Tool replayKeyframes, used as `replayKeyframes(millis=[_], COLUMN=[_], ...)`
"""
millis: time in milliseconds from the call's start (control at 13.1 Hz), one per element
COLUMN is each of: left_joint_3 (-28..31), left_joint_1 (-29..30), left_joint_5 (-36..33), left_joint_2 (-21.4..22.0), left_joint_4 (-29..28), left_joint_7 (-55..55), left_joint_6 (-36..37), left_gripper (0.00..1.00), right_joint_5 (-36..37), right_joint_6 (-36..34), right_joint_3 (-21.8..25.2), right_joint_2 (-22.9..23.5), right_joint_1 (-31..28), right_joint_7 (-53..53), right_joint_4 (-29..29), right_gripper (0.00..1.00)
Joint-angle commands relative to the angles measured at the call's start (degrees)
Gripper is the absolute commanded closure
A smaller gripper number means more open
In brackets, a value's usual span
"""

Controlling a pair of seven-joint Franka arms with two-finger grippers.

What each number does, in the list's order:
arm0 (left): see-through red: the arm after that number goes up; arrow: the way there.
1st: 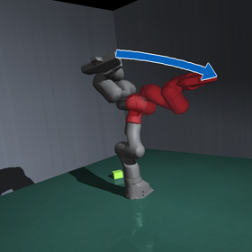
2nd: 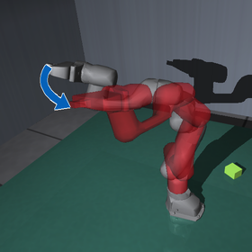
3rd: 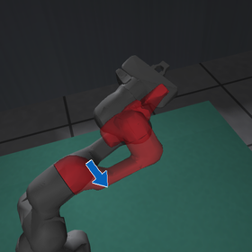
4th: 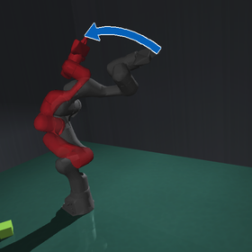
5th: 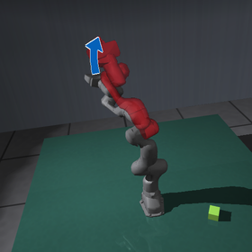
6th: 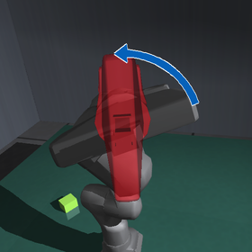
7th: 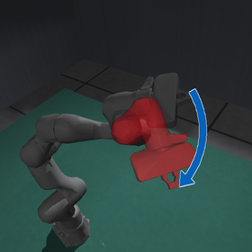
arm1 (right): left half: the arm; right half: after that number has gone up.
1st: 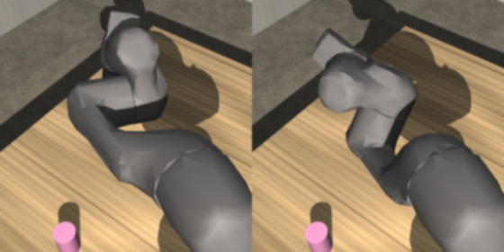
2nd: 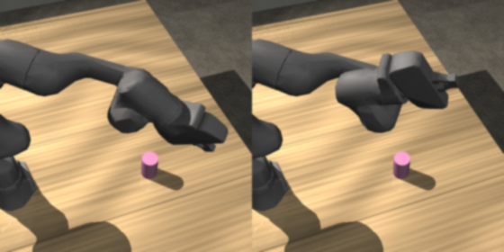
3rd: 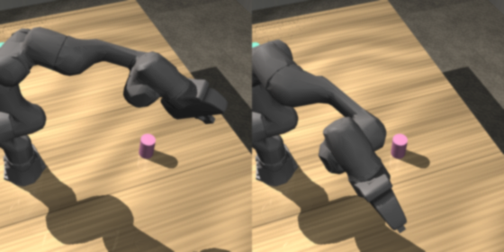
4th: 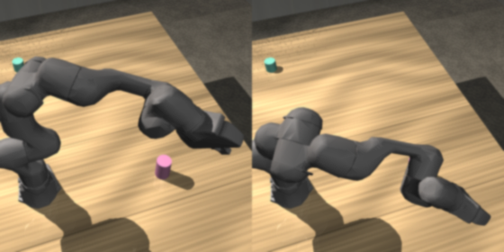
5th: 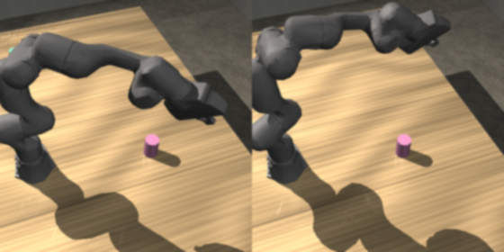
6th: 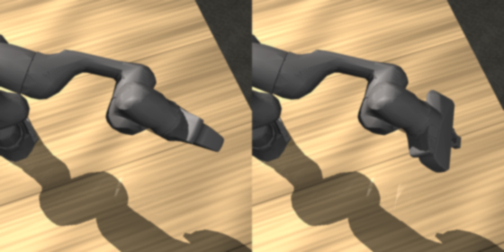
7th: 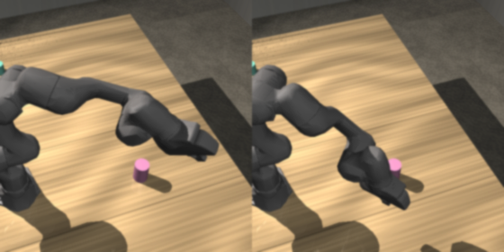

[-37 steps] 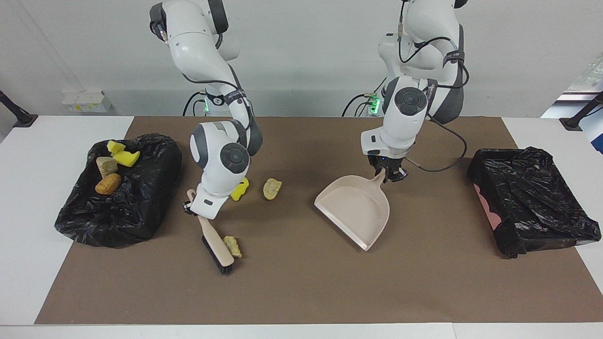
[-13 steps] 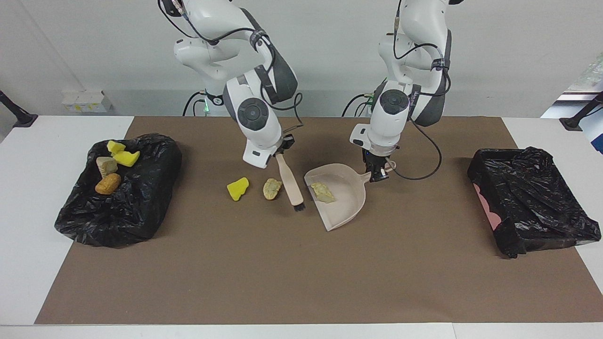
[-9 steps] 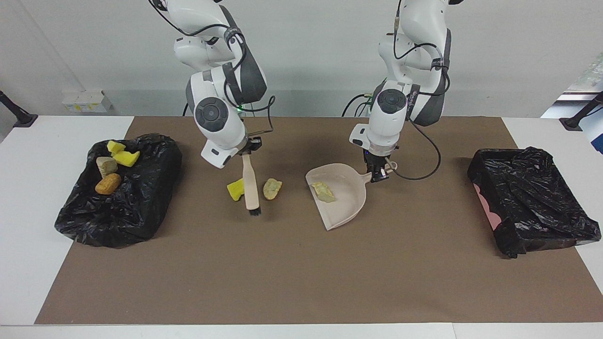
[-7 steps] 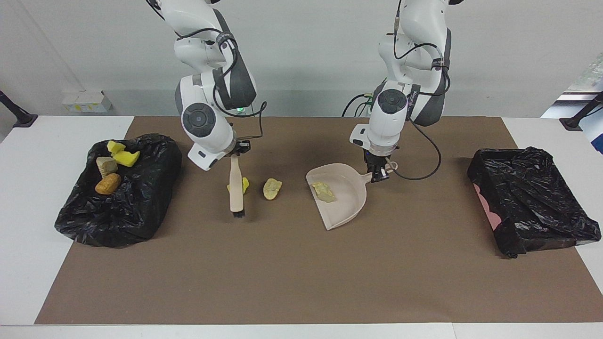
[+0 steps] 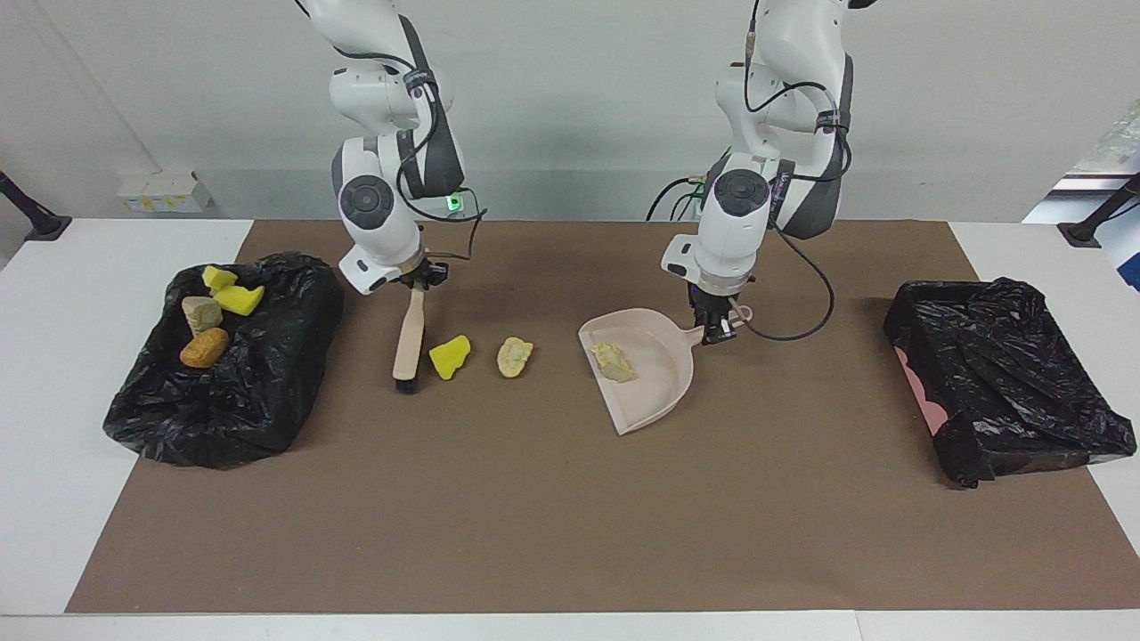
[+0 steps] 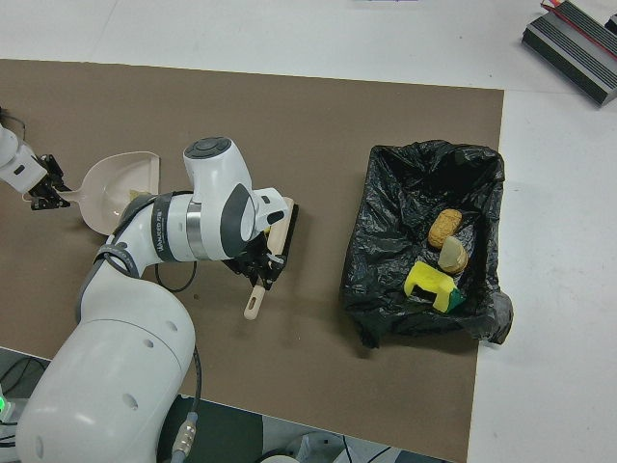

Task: Sweep and dump trash in bin
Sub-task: 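Sweep the bread and sponge pieces into the dustpan with the right gripper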

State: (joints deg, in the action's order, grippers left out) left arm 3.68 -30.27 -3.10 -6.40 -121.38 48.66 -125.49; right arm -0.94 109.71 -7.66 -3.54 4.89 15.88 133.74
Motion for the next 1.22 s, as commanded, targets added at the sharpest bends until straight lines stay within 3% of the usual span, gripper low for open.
replayKeyframes(millis=[0,228,456,761,1141], left_joint_3=[0.28,0.19,0.19,0.19,0.19], left_joint_1=[0.12,0.12,-0.14,0.12,0.21], left_joint_5=[-1.04,-1.04,-1.04,-1.04,-1.04], left_joint_2=[1.66,1.75,1.83,1.83,1.75], left_joint_4=[-2.02,-2.2,-2.28,-2.28,-2.37], left_joint_7=[0.74,0.74,0.74,0.74,0.83], left_joint_6=[0.33,0.51,0.42,0.33,-0.28], left_gripper=[1.0,1.0,1.0,1.0,1.0], right_joint_5=[-0.29,-2.47,-5.39,-11.8,-19.11], right_joint_6=[2.96,3.76,4.64,5.17,4.2], right_joint_3=[-0.42,-0.51,-0.6,-0.6,-1.92], right_joint_2=[-0.42,2.12,10.02,16.44,16.72], right_joint_1=[5.37,9.68,15.39,23.21,24.55], right_joint_7=[6.78,9.52,13.29,13.39,0.3], right_joint_4=[1.61,-2.33,-10.58,-19.9,-21.77], right_gripper=[1.0,1.0,1.0,1.0,1.0])
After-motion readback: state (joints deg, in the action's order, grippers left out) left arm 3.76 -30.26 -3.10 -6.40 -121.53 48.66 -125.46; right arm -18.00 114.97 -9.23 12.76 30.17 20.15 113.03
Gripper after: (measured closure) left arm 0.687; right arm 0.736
